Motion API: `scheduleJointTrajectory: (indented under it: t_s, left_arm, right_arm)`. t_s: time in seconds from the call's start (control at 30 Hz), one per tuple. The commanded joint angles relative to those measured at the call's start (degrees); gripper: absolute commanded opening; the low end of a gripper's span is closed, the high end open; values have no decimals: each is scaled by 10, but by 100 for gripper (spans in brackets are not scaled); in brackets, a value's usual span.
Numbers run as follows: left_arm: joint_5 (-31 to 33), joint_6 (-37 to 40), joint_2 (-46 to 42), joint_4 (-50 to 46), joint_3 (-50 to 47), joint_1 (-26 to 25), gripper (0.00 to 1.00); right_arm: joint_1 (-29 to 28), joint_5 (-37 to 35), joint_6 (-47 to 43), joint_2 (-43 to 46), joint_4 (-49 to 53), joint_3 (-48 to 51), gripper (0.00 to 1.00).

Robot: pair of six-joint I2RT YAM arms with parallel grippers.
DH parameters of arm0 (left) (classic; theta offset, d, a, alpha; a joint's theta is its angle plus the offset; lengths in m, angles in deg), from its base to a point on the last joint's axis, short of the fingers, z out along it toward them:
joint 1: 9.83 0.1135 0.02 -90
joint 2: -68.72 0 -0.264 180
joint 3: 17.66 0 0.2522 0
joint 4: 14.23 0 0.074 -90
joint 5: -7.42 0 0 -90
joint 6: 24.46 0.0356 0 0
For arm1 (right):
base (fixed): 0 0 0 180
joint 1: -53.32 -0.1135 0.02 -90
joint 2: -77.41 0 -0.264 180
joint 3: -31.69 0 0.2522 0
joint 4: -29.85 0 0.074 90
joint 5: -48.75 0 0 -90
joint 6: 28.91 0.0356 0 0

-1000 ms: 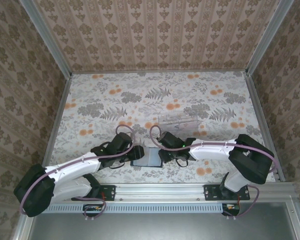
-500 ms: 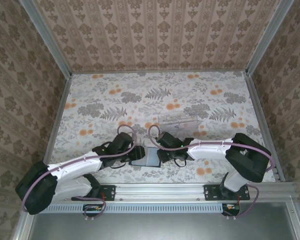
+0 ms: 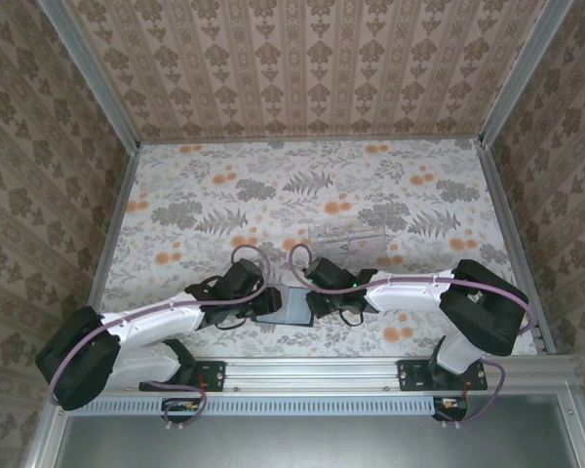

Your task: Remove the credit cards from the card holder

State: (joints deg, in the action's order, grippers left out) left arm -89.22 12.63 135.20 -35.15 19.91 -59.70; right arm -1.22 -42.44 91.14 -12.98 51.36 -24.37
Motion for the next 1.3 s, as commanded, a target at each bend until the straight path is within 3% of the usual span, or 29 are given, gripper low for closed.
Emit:
scheduleJointTrajectory:
  t_s: [0.0,0.27,0.63,0.9,1.27]
  left_arm:
    - [-9,3,21,2,7,-12,48]
    - [-30,3,-6,34,3,-18,49]
    - [-61,1,-6,85,-11,-18,64]
    - [-97,4,-5,142,1,-32,63]
    - [-91,21,9,132,19,-54,59]
  right_arm:
    - [-6,5,5,-10,14,-12,18]
    - [-7,5,7,-14,12,-13,18]
    - [-7,4,6,-21,16,-19,19]
    - [-7,-14,14,-11,18,-12,19]
    - [8,-101,40,98,25,27,20]
